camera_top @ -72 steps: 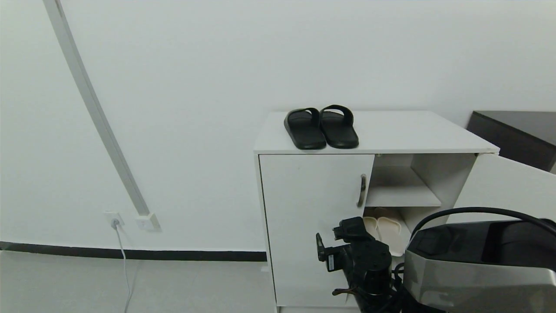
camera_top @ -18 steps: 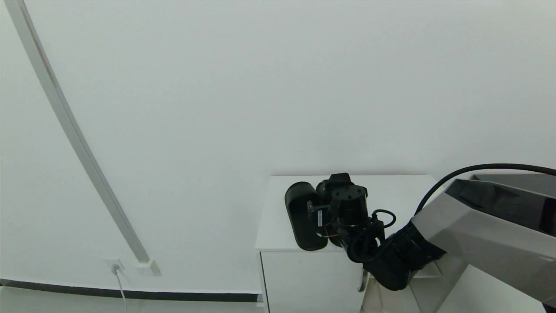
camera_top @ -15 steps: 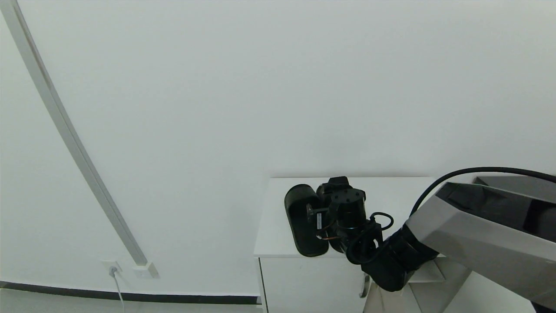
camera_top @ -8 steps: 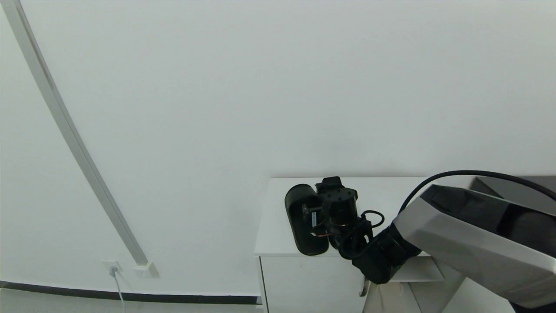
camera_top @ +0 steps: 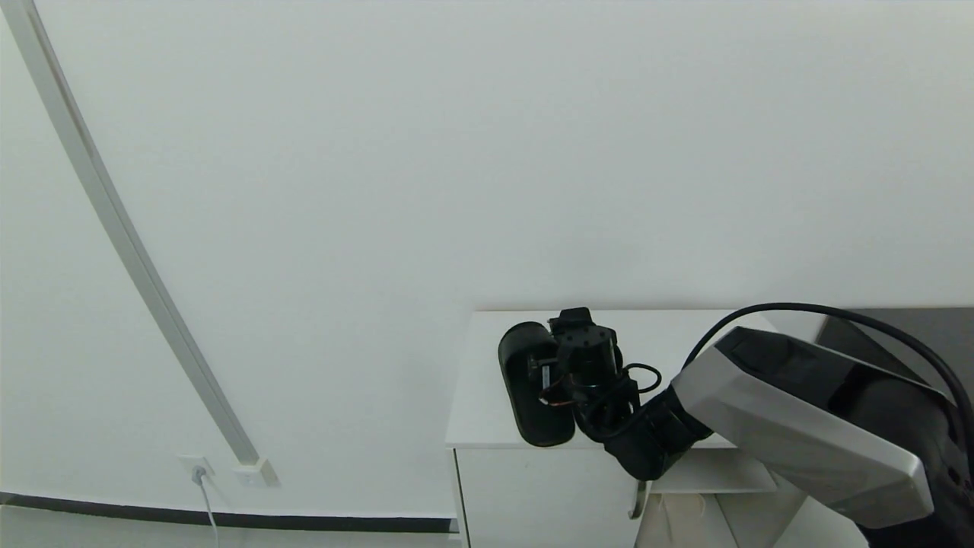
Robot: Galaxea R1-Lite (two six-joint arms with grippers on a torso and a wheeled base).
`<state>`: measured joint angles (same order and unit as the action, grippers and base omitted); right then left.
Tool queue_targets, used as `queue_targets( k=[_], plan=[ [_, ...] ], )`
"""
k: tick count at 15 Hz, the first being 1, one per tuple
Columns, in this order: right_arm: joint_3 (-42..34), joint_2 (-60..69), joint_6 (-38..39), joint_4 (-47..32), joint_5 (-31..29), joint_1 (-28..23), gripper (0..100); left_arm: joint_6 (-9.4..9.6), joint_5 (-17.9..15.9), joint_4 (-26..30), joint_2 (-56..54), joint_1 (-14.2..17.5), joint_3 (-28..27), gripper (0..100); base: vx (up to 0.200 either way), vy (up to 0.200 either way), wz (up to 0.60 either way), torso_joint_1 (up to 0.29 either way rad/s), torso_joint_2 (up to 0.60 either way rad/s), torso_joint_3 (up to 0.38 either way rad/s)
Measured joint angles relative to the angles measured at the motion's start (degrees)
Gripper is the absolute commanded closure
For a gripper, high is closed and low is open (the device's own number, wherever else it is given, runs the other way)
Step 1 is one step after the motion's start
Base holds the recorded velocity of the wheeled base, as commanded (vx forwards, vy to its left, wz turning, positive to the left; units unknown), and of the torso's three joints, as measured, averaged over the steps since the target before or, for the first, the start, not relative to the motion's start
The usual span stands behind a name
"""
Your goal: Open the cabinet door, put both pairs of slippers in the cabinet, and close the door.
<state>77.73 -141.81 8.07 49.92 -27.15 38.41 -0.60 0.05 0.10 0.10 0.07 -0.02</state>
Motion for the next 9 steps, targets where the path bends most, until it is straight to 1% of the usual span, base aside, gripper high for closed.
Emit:
queue_targets(
  k=[9],
  plan=[
    [0.2, 0.3, 0.0, 0.0, -0.2, 0.0, 100, -0.09, 0.1, 0.0, 0.0, 0.0, 0.0, 100, 0.0, 0.0, 0.0, 0.0, 0.0, 0.0]
  ],
)
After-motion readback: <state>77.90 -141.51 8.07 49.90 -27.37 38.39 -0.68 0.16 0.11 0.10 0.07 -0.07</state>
